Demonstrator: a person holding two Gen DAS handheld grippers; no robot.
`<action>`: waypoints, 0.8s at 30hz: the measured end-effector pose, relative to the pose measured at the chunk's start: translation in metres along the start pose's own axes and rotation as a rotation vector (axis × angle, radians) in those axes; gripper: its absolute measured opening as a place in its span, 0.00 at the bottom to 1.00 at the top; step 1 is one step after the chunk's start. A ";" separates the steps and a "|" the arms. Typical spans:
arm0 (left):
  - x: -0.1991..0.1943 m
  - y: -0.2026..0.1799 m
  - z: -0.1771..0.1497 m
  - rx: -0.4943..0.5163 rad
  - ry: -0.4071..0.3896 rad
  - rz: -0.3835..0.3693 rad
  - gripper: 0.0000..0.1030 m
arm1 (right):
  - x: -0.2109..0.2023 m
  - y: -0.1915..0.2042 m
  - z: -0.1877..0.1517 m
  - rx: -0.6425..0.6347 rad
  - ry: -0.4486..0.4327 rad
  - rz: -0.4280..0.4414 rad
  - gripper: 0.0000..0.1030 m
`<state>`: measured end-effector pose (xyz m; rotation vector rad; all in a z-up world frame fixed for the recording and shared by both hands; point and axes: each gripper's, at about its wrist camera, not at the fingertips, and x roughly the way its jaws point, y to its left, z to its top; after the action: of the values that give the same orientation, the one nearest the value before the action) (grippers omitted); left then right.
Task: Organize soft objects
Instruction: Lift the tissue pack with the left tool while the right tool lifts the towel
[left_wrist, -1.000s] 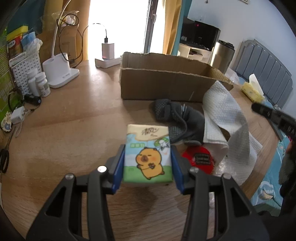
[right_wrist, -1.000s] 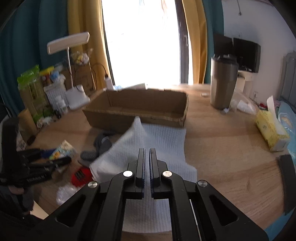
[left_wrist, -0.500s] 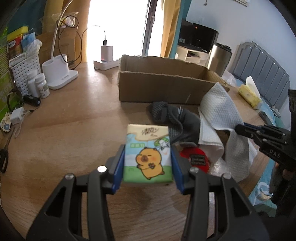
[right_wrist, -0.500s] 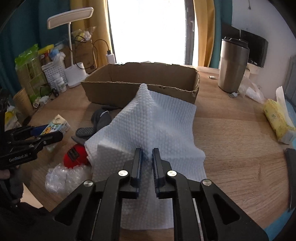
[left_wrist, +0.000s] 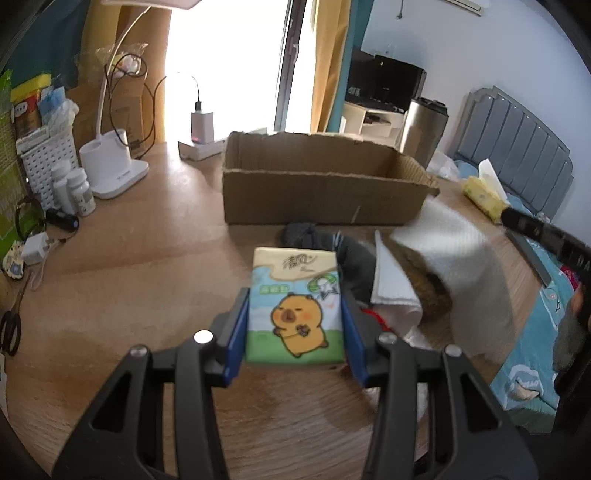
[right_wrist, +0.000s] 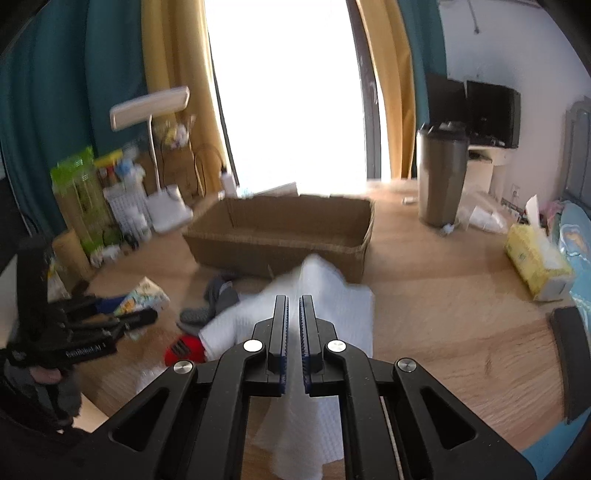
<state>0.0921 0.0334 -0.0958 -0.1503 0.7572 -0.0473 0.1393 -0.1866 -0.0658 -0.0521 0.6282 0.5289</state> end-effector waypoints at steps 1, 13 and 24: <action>-0.001 -0.001 0.002 0.001 -0.004 -0.001 0.46 | -0.004 -0.002 0.003 0.005 -0.017 0.000 0.05; 0.002 -0.001 0.003 -0.009 0.002 0.001 0.46 | -0.004 -0.019 -0.020 0.037 0.096 -0.016 0.57; -0.006 -0.004 -0.002 -0.001 -0.012 -0.017 0.46 | 0.010 0.002 -0.059 -0.029 0.226 -0.026 0.03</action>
<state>0.0866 0.0301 -0.0927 -0.1576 0.7441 -0.0618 0.1126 -0.1920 -0.1191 -0.1491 0.8395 0.5104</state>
